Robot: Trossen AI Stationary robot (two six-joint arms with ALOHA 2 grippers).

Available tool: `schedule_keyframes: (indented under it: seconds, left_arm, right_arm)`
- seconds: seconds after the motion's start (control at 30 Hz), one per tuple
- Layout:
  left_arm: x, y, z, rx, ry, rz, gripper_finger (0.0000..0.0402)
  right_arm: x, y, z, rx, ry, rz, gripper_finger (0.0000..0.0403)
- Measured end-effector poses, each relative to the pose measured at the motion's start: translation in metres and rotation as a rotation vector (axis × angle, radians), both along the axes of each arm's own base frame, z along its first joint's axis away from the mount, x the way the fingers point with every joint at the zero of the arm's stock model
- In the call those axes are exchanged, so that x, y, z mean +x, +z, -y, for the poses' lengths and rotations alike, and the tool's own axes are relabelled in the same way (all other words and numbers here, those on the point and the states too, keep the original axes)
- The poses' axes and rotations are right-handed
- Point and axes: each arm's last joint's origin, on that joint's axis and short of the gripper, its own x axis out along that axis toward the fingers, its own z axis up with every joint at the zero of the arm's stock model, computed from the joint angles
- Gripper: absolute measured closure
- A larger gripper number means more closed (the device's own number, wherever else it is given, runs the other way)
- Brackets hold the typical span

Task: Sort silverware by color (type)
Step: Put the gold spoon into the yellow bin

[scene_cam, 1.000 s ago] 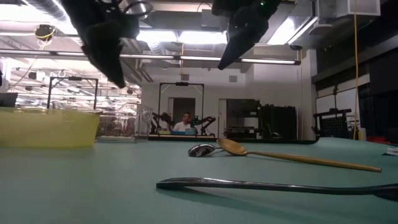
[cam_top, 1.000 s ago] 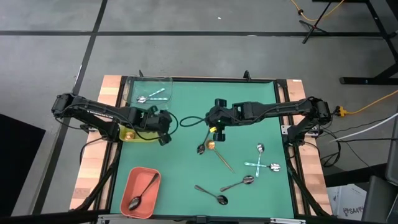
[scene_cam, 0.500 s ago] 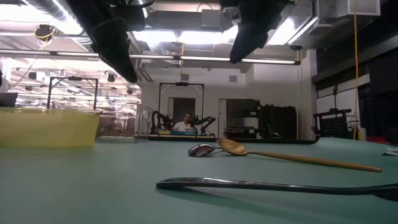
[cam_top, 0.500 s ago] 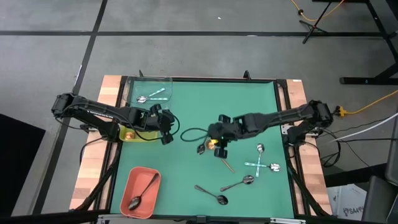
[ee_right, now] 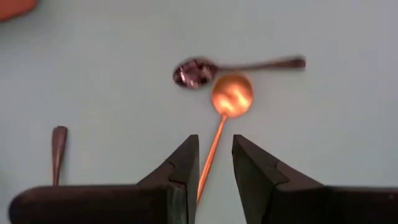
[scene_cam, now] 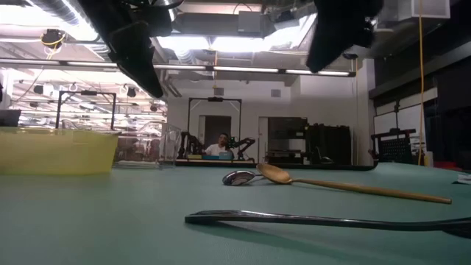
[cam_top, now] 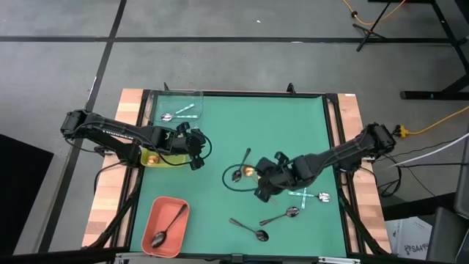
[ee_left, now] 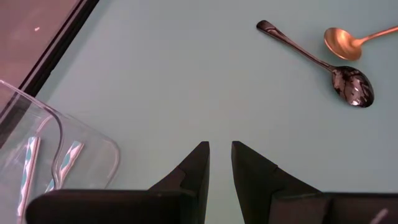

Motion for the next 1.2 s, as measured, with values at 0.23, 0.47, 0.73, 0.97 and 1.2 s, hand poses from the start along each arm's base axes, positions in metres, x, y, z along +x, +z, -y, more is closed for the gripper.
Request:
schedule_keyframes:
  seconds: [0.23,0.47,0.73,0.97,1.2]
  left_arm:
    - [0.0,0.0,0.0,0.0,0.0,0.0,0.034]
    - [0.0,0.0,0.0,0.003,0.002,0.0,0.034]
    - [0.0,0.0,0.0,0.007,0.004,0.0,0.034]
    - [0.0,0.0,0.0,0.007,0.005,0.001,0.034]
    - [0.0,0.0,0.0,0.007,0.005,0.005,0.034]
  right_arm:
    - [-0.014,-0.037,-0.01,0.051,-0.09,-0.022,0.0318]
    - [-0.017,-0.067,-0.009,0.082,-0.098,0.029,0.0318]
    - [-0.026,-0.094,-0.005,0.091,-0.096,0.051,0.0318]
    - [-0.024,-0.103,-0.006,0.083,-0.009,0.138,0.0318]
    - [-0.02,-0.108,-0.005,0.002,0.006,0.156,0.0318]
